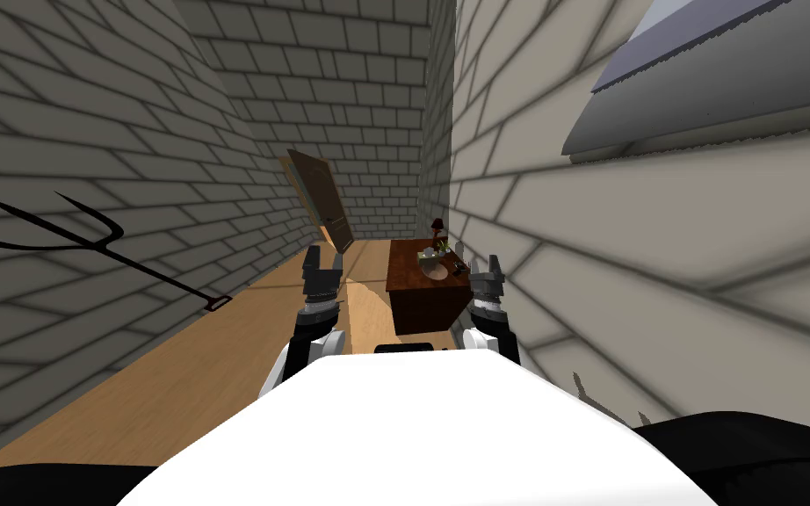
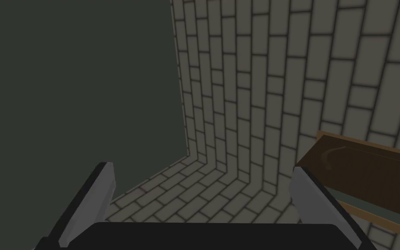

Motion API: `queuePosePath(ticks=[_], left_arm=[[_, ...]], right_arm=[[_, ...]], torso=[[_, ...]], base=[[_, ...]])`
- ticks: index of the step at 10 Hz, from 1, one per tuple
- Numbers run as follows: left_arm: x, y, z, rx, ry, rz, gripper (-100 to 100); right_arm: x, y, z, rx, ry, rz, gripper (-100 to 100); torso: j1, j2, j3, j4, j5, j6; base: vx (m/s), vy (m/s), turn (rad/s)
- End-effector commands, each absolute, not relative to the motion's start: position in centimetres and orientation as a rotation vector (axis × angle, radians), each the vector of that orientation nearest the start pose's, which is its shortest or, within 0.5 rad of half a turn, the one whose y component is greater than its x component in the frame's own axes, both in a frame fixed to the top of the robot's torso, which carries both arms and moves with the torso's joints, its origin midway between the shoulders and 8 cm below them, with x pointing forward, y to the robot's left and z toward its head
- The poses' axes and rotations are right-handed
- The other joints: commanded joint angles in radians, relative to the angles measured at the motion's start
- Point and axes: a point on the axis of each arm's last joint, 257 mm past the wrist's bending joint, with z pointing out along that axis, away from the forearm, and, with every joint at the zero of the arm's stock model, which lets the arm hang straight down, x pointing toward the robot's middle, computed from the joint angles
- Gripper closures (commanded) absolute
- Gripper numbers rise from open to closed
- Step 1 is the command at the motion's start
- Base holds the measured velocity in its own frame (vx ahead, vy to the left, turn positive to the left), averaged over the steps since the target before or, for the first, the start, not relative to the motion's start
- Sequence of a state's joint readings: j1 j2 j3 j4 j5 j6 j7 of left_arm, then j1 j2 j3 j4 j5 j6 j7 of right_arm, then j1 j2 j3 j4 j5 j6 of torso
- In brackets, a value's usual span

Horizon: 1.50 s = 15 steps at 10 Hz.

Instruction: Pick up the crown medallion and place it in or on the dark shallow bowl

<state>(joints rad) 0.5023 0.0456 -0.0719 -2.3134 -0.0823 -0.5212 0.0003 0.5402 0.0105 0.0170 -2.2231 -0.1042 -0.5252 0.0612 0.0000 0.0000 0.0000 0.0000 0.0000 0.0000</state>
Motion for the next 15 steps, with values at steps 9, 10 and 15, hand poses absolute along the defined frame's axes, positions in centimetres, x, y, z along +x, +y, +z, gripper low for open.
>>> queuePosePath(ticks=[9,10,15], left_arm=[[33.7,23.9,4.0,-0.540,0.663,-1.337,0],[33.7,23.9,4.0,-0.540,0.663,-1.337,0],[33.7,23.9,4.0,-0.540,0.663,-1.337,0]], right_arm=[[36.9,-27.4,-3.0,0.539,0.836,1.015,-100],[36.9,-27.4,-3.0,0.534,0.839,1.004,-100],[38.3,-26.6,-4.5,0.393,0.942,0.824,-100]], torso=[[-0.001,0.003,0.002,0.001,0.000,0.000],[-0.001,0.003,0.002,0.001,0.000,0.000],[-0.001,0.002,0.001,0.001,0.000,0.000]], base=[[-0.048,-0.006,0.019],[-0.032,-0.008,0.010],[-0.035,-0.009,0.013]])
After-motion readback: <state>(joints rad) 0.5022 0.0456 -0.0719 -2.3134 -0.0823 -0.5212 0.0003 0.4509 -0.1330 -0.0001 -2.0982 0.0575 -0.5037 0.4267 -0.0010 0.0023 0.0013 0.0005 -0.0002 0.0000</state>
